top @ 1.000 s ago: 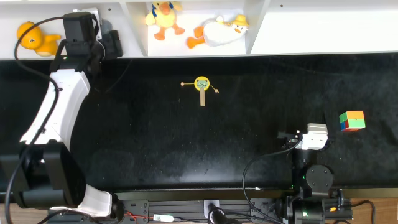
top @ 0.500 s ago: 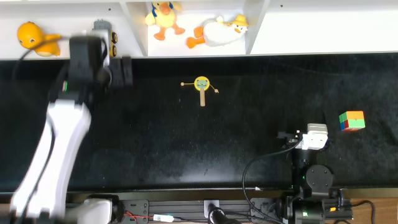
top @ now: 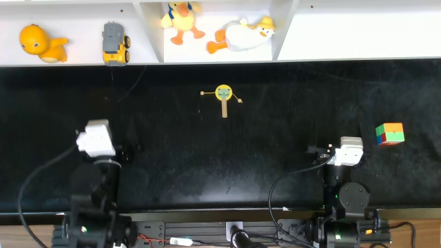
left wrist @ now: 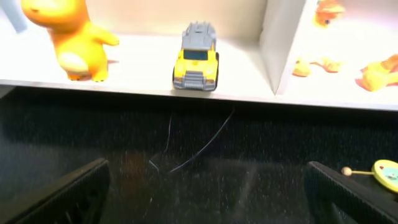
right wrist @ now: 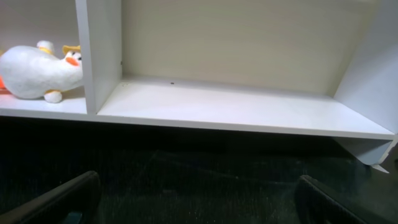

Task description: Store Toys

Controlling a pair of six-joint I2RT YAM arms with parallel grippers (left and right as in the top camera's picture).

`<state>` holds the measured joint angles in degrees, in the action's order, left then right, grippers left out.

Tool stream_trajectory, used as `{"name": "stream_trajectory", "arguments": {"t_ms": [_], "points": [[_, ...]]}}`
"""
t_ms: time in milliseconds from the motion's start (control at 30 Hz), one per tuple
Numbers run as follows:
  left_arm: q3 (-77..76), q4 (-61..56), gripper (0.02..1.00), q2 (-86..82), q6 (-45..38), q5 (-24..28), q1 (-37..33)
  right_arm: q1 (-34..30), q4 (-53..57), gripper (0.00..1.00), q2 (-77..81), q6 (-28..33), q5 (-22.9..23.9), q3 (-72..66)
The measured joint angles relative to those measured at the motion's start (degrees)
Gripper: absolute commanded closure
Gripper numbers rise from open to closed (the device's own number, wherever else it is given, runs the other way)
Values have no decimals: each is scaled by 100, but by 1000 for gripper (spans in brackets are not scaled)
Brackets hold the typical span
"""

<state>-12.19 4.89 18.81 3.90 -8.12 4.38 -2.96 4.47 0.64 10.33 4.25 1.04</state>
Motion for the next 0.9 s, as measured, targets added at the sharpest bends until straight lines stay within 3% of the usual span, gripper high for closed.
{"name": "stream_trajectory", "arguments": {"t_ms": [300, 900], "points": [[1117, 0, 23, -1692, -116, 341, 0, 0, 4, 7, -2, 2, 2, 0], [1141, -17, 23, -1786, -116, 472, 4, 0, 4, 5, 0, 0, -2, 0]]}}
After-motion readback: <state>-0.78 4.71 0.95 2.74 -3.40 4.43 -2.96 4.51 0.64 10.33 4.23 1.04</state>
